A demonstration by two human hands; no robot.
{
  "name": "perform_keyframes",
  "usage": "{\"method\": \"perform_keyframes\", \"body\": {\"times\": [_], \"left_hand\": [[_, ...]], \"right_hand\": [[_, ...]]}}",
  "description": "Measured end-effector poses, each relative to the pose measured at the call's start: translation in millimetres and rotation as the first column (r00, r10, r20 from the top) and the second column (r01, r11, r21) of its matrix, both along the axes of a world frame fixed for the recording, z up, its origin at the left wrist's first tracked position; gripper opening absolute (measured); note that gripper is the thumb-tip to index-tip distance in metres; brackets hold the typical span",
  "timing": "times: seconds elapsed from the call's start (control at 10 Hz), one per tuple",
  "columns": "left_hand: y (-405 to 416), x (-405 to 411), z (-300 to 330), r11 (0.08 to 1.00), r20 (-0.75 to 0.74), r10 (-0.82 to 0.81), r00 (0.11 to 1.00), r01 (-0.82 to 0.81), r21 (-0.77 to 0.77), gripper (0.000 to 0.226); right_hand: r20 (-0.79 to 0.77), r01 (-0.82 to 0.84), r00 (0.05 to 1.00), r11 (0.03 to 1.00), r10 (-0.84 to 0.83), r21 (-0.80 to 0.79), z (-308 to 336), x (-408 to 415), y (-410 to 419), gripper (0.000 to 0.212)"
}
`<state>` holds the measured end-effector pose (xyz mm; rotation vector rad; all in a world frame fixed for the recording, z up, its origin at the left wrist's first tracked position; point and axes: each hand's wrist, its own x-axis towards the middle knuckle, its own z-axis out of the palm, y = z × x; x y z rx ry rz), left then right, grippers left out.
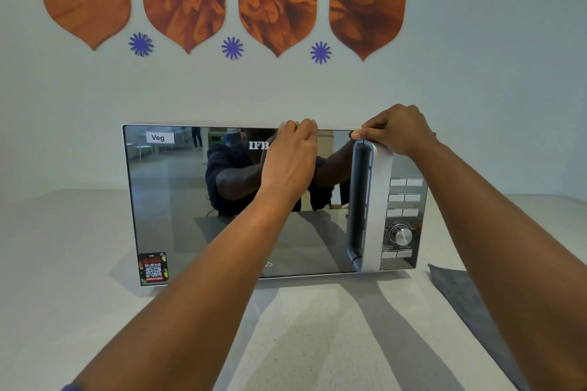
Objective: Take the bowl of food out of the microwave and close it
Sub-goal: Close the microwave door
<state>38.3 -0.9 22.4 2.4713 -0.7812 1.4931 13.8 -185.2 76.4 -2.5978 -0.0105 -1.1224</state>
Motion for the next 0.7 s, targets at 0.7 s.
{"method": "perform_keyframes", "body": {"times": [0.7], "left_hand": [[21,-4,-1,0.998,-0.043,0.022,0.999,-0.019,0.062,0.068]], "right_hand": [[-0.090,0.151,0.981,0.968,-0.172,-0.201,-22,0,25,0.054]]}}
